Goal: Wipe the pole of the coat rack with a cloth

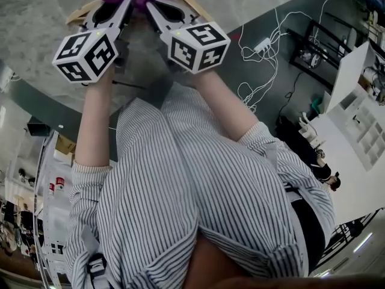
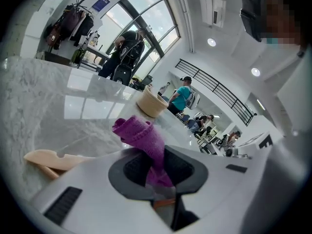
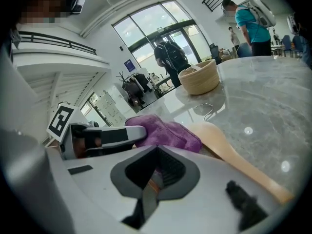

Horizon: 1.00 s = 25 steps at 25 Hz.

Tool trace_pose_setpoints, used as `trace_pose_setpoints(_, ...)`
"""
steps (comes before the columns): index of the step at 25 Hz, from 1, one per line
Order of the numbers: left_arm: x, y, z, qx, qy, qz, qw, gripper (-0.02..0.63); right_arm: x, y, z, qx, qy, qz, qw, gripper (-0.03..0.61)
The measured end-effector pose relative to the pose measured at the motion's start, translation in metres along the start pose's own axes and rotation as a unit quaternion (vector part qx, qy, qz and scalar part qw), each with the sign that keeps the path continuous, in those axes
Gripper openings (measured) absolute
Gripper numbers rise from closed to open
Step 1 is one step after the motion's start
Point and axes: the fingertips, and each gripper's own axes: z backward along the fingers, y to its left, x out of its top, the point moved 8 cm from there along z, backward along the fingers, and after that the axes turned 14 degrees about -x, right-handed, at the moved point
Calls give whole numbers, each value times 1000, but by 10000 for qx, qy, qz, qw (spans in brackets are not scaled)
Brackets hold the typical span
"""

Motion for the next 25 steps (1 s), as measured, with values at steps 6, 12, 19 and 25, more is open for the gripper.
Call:
trace_pose_setpoints(6,-2,0,14,181,-145,39,9997,80,-4,10,-1,160,73,100,9998,15)
trace_pose_setpoints(12,-3,5,18,324,-259,89,9991,80,-4,11,-9,274,115,143,9995,15)
trace_pose_setpoints(19,-9,9,46,459,-457,186,9977,80,-12,30,-8,371,127,216,9990,15)
trace_pose_setpoints(25,-10,17,66,611,-647,308,9956,80,-16,40,-12,449,157,261,9985,15)
